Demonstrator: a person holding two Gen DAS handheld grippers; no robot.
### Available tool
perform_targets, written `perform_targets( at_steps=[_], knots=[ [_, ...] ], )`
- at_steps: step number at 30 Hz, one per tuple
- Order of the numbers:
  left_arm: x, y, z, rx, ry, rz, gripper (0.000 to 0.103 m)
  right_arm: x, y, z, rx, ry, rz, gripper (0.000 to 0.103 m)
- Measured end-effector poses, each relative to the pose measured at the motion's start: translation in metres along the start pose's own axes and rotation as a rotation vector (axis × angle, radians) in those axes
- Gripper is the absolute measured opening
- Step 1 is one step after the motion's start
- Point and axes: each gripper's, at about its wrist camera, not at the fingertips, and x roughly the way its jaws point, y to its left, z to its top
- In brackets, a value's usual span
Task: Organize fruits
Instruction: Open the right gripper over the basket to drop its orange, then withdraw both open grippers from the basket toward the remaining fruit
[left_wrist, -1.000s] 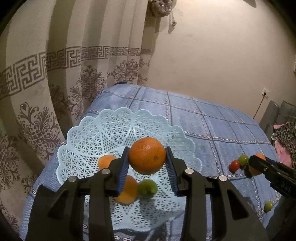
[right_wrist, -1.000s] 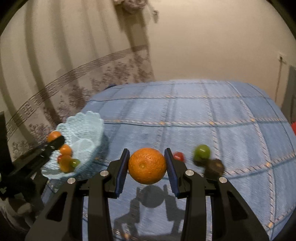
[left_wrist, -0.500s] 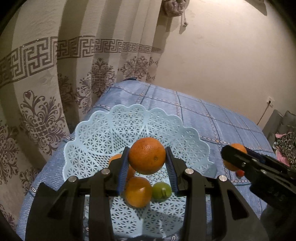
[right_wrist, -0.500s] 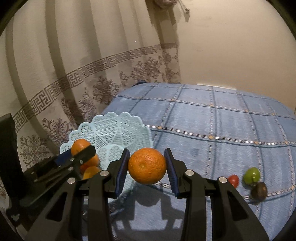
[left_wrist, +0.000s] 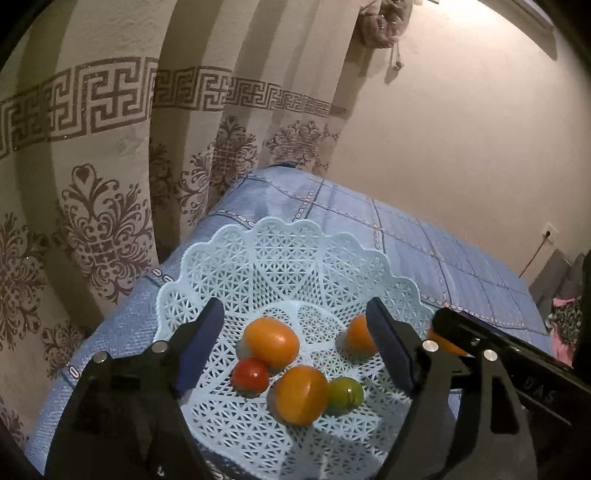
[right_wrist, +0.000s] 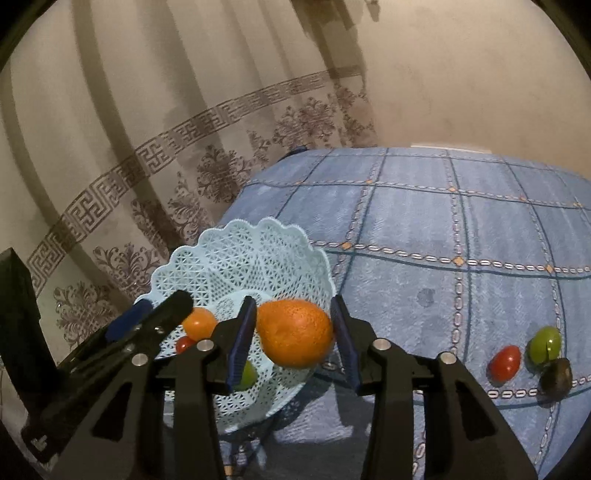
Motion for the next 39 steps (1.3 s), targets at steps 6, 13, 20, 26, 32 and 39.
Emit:
perform_targets(
  at_steps=[6,13,20,26,32,39],
  knots=[
    [-0.002,0.002,-0.001,-0.009,-0.009,0.017,0.081,-0.008,-0.002,0.0,0.004,-0.018,0.015,0.043],
    [-0.002,0.005,-0.001,-0.021,-0.007,0.024,0.086,-0.015,0.0,-0.007,-0.013,-0.042,-0.019,0.048],
    [0.001,0.004,-0.003,-0.031,0.006,0.022,0.092,-0.018,-0.003,-0.015,-0.02,-0.045,-0.068,0.049],
    [0.003,0.001,-0.004,-0.021,0.015,0.014,0.094,-0.022,-0.015,-0.02,0.007,-0.041,-0.092,0.049],
    [0.003,-0.003,-0.007,-0.006,0.02,0.009,0.095,-0.027,-0.025,-0.024,0.028,-0.044,-0.118,0.057],
    [0.004,-0.008,-0.007,0.015,0.015,0.034,0.099,-0.034,-0.034,-0.028,0.051,-0.044,-0.144,0.066]
  ],
)
